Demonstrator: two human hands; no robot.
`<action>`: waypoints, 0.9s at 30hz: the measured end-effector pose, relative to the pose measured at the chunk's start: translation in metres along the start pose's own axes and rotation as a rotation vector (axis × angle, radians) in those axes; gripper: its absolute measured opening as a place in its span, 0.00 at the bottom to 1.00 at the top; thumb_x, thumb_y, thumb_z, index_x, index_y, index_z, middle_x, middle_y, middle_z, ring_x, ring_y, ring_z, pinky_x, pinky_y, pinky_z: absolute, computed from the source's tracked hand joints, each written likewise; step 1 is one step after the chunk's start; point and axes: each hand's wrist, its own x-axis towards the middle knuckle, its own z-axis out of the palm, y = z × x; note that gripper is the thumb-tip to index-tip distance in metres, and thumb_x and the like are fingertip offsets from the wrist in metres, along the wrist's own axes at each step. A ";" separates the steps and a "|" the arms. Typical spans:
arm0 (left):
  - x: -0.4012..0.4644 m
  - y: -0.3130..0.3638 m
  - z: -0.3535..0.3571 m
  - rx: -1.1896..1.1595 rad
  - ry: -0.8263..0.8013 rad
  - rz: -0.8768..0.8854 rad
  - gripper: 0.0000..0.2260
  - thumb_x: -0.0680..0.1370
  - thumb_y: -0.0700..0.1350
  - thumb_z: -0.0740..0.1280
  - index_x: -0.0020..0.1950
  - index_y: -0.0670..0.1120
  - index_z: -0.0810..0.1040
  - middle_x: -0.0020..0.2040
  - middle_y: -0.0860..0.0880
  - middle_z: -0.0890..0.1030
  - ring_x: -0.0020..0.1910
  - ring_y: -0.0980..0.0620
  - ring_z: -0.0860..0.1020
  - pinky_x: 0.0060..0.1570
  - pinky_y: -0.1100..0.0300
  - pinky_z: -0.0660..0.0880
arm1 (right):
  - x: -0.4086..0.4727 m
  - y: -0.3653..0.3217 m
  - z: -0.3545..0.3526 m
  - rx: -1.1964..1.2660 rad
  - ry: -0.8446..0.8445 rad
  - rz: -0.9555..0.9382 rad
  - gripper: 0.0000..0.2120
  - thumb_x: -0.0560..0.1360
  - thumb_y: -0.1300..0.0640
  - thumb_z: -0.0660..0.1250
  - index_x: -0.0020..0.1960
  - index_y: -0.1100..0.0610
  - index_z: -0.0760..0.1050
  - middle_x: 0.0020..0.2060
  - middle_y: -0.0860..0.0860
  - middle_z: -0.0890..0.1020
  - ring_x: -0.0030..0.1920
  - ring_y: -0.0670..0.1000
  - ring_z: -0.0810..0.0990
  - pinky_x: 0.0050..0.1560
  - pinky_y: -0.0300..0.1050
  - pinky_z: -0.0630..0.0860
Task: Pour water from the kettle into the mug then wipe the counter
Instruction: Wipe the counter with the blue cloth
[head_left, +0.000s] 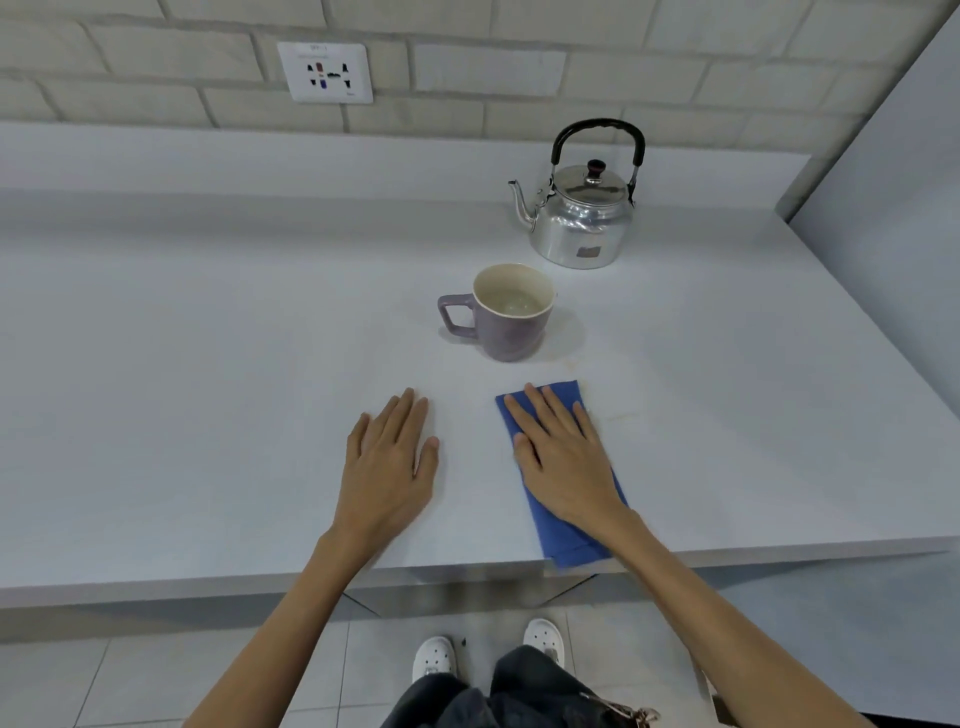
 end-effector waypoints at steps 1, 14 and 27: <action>-0.001 0.000 0.001 0.013 -0.007 0.003 0.24 0.81 0.52 0.52 0.76 0.48 0.58 0.78 0.49 0.58 0.77 0.52 0.54 0.75 0.51 0.47 | 0.007 0.002 0.000 -0.001 0.001 0.016 0.24 0.81 0.51 0.48 0.77 0.48 0.53 0.78 0.48 0.53 0.78 0.48 0.49 0.75 0.50 0.40; -0.004 -0.002 0.009 0.186 -0.063 0.033 0.34 0.76 0.66 0.42 0.78 0.51 0.49 0.79 0.50 0.49 0.77 0.54 0.44 0.76 0.47 0.41 | -0.007 -0.017 0.007 -0.008 -0.022 -0.078 0.24 0.82 0.49 0.47 0.77 0.47 0.50 0.78 0.48 0.52 0.78 0.49 0.47 0.75 0.49 0.39; -0.005 0.000 0.008 0.172 -0.056 0.027 0.35 0.75 0.69 0.42 0.78 0.52 0.48 0.79 0.51 0.47 0.77 0.55 0.43 0.76 0.45 0.41 | -0.048 0.058 -0.019 -0.079 -0.043 -0.006 0.24 0.82 0.48 0.46 0.75 0.45 0.42 0.76 0.43 0.45 0.76 0.43 0.41 0.76 0.46 0.38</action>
